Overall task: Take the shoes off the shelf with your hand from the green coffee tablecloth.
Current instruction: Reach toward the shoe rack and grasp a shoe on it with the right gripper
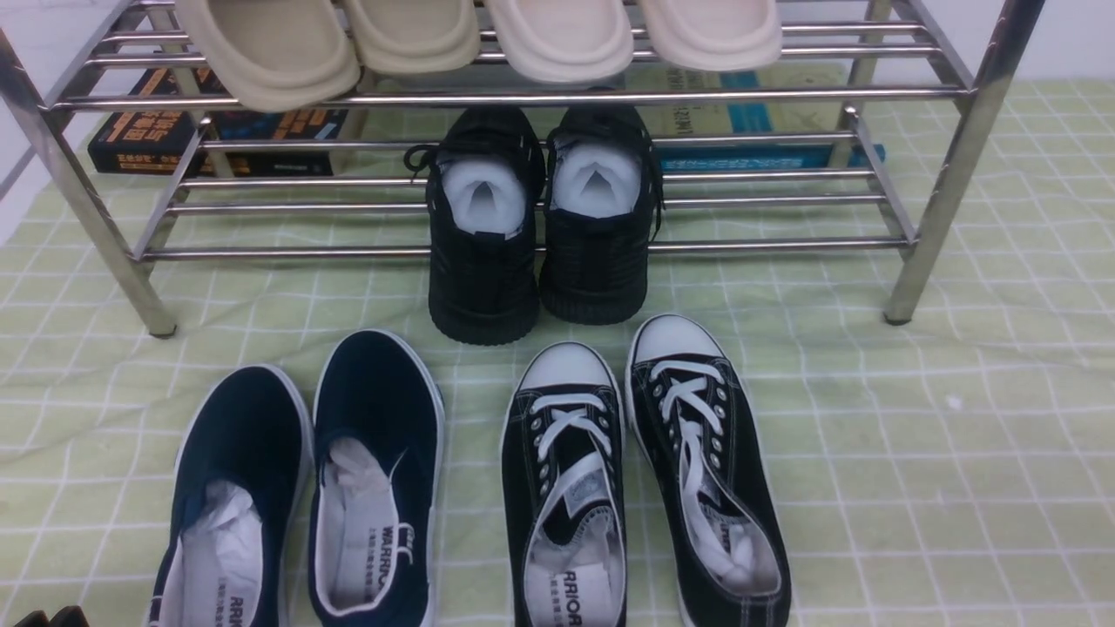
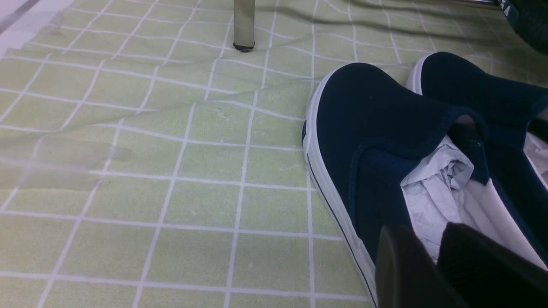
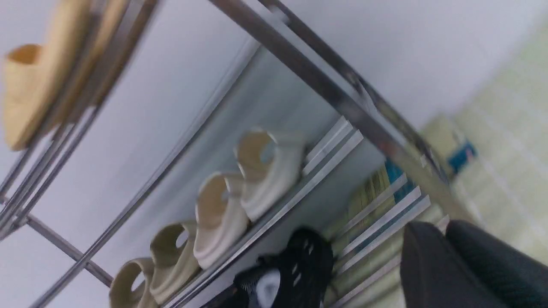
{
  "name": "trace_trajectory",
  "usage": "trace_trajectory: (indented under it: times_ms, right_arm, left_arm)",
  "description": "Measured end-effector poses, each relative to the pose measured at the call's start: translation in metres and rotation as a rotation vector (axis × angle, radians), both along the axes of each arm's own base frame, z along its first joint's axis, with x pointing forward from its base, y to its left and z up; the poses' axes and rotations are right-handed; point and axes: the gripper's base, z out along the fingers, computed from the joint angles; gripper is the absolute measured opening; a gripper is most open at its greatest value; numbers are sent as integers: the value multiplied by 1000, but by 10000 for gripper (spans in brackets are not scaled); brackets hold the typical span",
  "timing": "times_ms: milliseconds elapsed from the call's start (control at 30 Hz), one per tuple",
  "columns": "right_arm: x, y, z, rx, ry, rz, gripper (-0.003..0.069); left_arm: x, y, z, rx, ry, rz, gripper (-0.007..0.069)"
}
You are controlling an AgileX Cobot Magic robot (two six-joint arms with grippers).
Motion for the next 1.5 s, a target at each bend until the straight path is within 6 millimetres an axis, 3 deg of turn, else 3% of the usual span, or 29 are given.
trace_trajectory:
  times_ms: [33,67,133,200,233,267,333,367,433,500,667,800,833,867,967,1233,1333,1367,1400,1500]
  right_arm:
    - [-3,0,16,-78,-32,-14,20]
    - [-2,0,18,-116,-29,-21,13]
    - [5,5,50,-317,11,9,-11]
    - [14,8,58,-363,71,53,-8]
    - [21,12,61,-393,138,109,-6]
    - [43,18,65,-430,302,234,-1]
    - [53,22,67,-444,397,318,0]
    - [74,27,64,-447,556,438,1]
    - [88,29,62,-446,659,520,1]
    - [116,33,54,-445,838,692,2]
    - [153,47,39,-412,905,951,3]
    - [170,79,38,-430,845,1141,3]
    - [176,98,43,-474,821,1203,3]
    - [176,100,43,-482,819,1212,3]
    - [189,142,57,-612,826,1257,5]
    - [228,221,76,-840,885,1090,49]
    - [251,261,72,-927,871,1004,127]
    - [253,263,75,-926,856,996,132]
    - [267,279,72,-965,822,962,186]
    - [284,293,72,-967,779,924,253]
  left_arm:
    - [0,0,0,0,0,0,163]
    - [0,0,0,0,0,0,163]
    - [0,0,0,1,0,0,167]
    - [0,0,0,1,0,0,168]
    - [0,0,0,1,0,0,169]
    - [0,0,0,1,0,0,171]
    - [0,0,0,1,0,0,172]
    - [0,0,0,1,0,0,176]
    - [0,0,0,1,0,0,177]
    - [0,0,0,1,0,0,179]
    - [0,0,0,1,0,0,180]
    - [0,0,0,1,0,0,180]
    - [0,0,0,1,0,0,180]
    - [0,0,0,1,0,0,180]
    - [0,0,0,1,0,0,181]
    - [0,0,0,1,0,0,192]
    - [0,0,0,1,0,0,193]
    - [0,0,0,1,0,0,193]
    - [0,0,0,1,0,0,193]
    - [0,0,0,1,0,0,193]
